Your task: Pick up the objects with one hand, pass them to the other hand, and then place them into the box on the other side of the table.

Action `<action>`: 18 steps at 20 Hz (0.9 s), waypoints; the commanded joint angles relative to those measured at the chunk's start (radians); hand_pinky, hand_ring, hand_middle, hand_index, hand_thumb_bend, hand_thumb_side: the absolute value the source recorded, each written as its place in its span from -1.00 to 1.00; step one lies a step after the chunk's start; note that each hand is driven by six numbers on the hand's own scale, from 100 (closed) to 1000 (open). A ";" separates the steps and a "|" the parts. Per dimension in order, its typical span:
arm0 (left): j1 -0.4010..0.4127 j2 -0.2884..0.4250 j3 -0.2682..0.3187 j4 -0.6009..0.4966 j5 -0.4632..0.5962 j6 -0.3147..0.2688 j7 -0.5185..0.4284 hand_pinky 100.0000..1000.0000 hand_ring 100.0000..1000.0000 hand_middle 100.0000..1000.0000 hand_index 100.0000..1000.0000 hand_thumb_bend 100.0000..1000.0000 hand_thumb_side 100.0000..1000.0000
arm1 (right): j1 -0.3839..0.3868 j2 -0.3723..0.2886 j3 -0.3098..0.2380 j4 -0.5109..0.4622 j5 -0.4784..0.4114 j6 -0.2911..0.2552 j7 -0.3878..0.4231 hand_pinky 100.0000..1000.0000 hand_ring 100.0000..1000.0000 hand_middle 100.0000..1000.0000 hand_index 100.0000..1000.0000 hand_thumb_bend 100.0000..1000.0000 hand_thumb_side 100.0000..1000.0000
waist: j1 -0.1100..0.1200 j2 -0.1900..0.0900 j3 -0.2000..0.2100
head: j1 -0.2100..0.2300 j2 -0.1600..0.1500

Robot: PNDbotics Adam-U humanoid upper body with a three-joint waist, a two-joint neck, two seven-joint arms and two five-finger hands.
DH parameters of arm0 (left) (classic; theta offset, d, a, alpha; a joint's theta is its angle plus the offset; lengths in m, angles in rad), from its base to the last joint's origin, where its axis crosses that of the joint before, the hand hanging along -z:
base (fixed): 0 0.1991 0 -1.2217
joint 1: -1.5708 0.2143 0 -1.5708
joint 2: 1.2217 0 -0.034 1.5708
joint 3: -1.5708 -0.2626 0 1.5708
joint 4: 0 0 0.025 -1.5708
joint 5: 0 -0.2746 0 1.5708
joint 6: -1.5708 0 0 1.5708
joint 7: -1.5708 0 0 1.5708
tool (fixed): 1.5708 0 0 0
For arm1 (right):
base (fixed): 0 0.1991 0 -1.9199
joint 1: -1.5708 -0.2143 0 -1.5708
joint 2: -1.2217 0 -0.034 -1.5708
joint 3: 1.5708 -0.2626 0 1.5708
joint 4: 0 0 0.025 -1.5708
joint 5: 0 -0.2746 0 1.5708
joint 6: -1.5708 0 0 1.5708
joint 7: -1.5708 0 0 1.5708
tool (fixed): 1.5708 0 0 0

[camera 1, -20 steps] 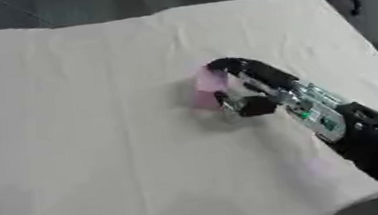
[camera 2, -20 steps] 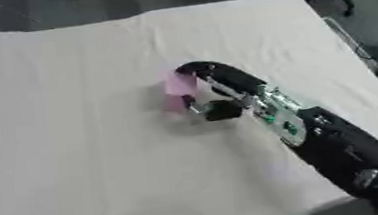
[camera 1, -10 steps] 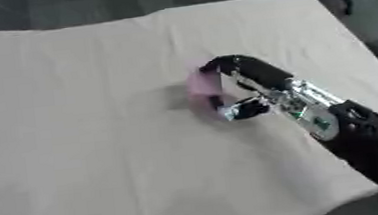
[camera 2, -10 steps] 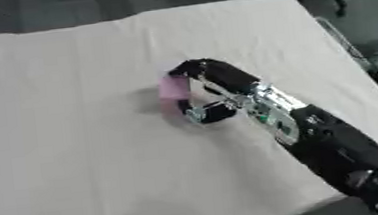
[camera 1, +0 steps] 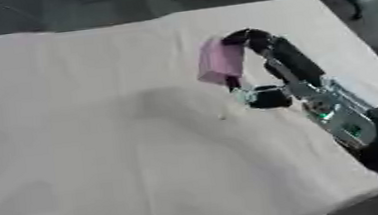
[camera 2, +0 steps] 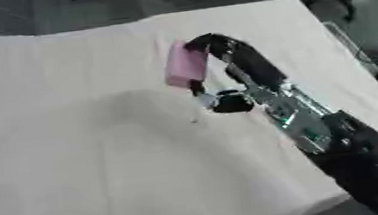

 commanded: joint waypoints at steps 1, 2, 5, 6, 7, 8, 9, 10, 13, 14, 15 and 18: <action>-0.042 0.052 -0.041 -0.028 -0.048 0.022 -0.024 0.69 0.56 0.38 0.56 0.64 -0.06 | -0.046 -0.042 0.044 -0.031 -0.051 -0.026 0.013 0.56 0.21 -0.44 0.40 -1.00 -0.60 | 0.006 -0.035 -0.012 | 0.117 0.035; -0.051 0.059 -0.059 -0.031 -0.062 0.022 -0.019 0.69 0.61 0.45 0.62 0.76 -0.11 | -0.065 -0.039 0.066 -0.032 -0.065 -0.039 0.025 0.56 0.22 -0.45 0.41 -1.00 -0.60 | 0.007 -0.039 -0.019 | 0.135 0.040; -0.110 0.064 -0.127 -0.033 -0.106 0.003 -0.031 0.72 0.69 0.55 0.68 0.88 -0.15 | -0.123 -0.020 0.138 -0.032 -0.109 -0.083 0.067 0.56 0.22 -0.45 0.41 -1.00 -0.59 | 0.004 -0.059 -0.047 | 0.188 0.063; -0.132 0.058 -0.150 -0.032 -0.121 -0.002 -0.037 0.72 0.72 0.59 0.70 0.91 -0.16 | -0.136 -0.011 0.157 -0.032 -0.124 -0.097 0.082 0.56 0.22 -0.45 0.41 -1.00 -0.56 | 0.003 -0.062 -0.054 | 0.197 0.066; -0.150 0.050 -0.173 -0.026 -0.135 -0.006 -0.038 0.73 0.74 0.62 0.71 0.97 -0.16 | -0.144 -0.003 0.169 -0.032 -0.138 -0.112 0.096 0.56 0.21 -0.45 0.40 -1.00 -0.54 | 0.001 -0.063 -0.059 | 0.203 0.068; -0.170 0.038 -0.197 -0.022 -0.150 -0.013 -0.036 0.72 0.74 0.63 0.72 1.00 -0.16 | -0.151 0.005 0.178 -0.032 -0.153 -0.127 0.111 0.56 0.21 -0.46 0.40 -1.00 -0.53 | 0.000 -0.065 -0.066 | 0.208 0.069; -0.189 0.025 -0.222 -0.017 -0.165 -0.020 -0.033 0.72 0.75 0.64 0.72 1.00 -0.17 | -0.159 0.014 0.184 -0.032 -0.168 -0.141 0.126 0.56 0.21 -0.46 0.40 -1.00 -0.51 | -0.001 -0.065 -0.072 | 0.212 0.069; -0.200 0.016 -0.245 -0.010 -0.180 -0.025 -0.025 0.72 0.75 0.64 0.72 1.00 -0.17 | -0.163 0.019 0.186 -0.032 -0.183 -0.151 0.141 0.56 0.21 -0.46 0.40 -1.00 -0.51 | -0.002 -0.065 -0.075 | 0.214 0.069; -0.229 -0.020 -0.307 0.013 -0.224 -0.028 0.003 0.71 0.77 0.66 0.70 1.00 -0.24 | -0.186 0.035 0.195 -0.032 -0.227 -0.156 0.184 0.55 0.20 -0.47 0.39 -1.00 -0.43 | -0.003 -0.063 -0.086 | 0.219 0.070; -0.237 -0.036 -0.326 0.027 -0.238 -0.020 0.015 0.72 0.78 0.66 0.70 1.00 -0.24 | -0.196 0.041 0.200 -0.032 -0.241 -0.153 0.199 0.55 0.20 -0.47 0.39 -1.00 -0.42 | -0.003 -0.062 -0.089 | 0.221 0.070; -0.243 -0.051 -0.344 0.043 -0.253 -0.009 0.029 0.73 0.79 0.67 0.69 1.00 -0.25 | -0.205 0.046 0.204 -0.032 -0.256 -0.150 0.214 0.55 0.20 -0.47 0.39 -1.00 -0.40 | -0.003 -0.062 -0.092 | 0.222 0.070; -0.251 -0.092 -0.376 0.102 -0.288 0.029 0.072 0.74 0.80 0.67 0.68 1.00 -0.30 | -0.232 0.064 0.216 -0.032 -0.288 -0.143 0.258 0.55 0.20 -0.48 0.39 -1.00 -0.39 | -0.003 -0.059 -0.101 | 0.226 0.070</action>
